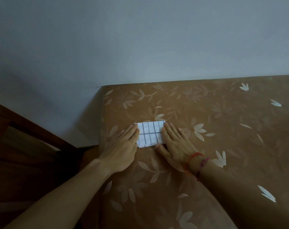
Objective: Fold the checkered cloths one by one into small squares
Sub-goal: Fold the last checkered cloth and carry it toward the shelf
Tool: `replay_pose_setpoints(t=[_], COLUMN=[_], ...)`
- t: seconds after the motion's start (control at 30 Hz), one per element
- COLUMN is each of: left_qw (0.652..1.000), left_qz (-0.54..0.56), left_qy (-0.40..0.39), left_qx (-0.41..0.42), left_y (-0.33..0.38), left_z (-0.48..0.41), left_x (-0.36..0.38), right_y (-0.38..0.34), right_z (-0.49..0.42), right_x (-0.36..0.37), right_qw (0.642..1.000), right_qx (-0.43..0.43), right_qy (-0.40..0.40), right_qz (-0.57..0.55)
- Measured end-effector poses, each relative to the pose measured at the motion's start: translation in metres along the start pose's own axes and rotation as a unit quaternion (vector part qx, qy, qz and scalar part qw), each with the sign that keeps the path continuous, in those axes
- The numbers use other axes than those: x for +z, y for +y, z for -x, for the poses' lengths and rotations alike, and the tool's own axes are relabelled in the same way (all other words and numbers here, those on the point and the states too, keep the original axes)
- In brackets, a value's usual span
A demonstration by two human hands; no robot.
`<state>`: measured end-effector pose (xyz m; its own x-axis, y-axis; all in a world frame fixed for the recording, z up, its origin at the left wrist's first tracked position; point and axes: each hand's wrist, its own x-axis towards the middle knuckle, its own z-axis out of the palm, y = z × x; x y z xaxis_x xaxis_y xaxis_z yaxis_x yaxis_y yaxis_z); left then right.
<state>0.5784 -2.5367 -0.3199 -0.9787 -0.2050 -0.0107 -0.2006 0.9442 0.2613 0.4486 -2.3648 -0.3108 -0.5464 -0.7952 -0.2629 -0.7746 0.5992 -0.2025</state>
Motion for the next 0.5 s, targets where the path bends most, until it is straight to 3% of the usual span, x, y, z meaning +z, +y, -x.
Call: replay_pose_setpoints(t=[0.07, 0.13, 0.17, 0.27, 0.3, 0.33, 0.4, 0.47, 0.5], left_qw=[0.992, 0.953, 0.916, 0.743, 0.695, 0.660, 0.616, 0.591, 0.587], left_qz=[0.101, 0.249, 0.333, 0.574, 0.628, 0.662, 0.696, 0.712, 0.714], left_qy=[0.055, 0.097, 0.116, 0.152, 0.151, 0.149, 0.150, 0.153, 0.153], left_qx=[-0.056, -0.140, -0.191, -0.308, -0.316, -0.322, -0.338, -0.347, -0.349], left_y=[0.010, 0.019, 0.023, 0.030, 0.033, 0.036, 0.039, 0.042, 0.042], left_z=[-0.003, -0.004, -0.005, -0.007, -0.007, -0.008, -0.010, -0.011, -0.011], left_x=[-0.009, -0.019, -0.022, -0.031, -0.033, -0.036, -0.037, -0.039, -0.039], right_y=[-0.006, -0.010, -0.006, 0.010, 0.018, 0.021, 0.021, 0.008, 0.003], right_z=[0.000, 0.004, 0.001, -0.008, -0.008, -0.008, -0.008, -0.011, -0.015], right_x=[-0.015, -0.032, -0.028, -0.019, -0.013, -0.009, -0.007, -0.020, -0.022], right_qw=[0.991, 0.974, 0.961, 0.914, 0.880, 0.872, 0.850, 0.831, 0.805], right_qx=[0.040, 0.092, 0.143, 0.210, 0.255, 0.266, 0.278, 0.239, 0.222], right_qy=[0.008, -0.050, -0.109, -0.010, -0.004, -0.028, -0.050, 0.037, 0.095], right_qz=[-0.127, -0.203, -0.211, -0.347, -0.400, -0.409, -0.444, -0.501, -0.543])
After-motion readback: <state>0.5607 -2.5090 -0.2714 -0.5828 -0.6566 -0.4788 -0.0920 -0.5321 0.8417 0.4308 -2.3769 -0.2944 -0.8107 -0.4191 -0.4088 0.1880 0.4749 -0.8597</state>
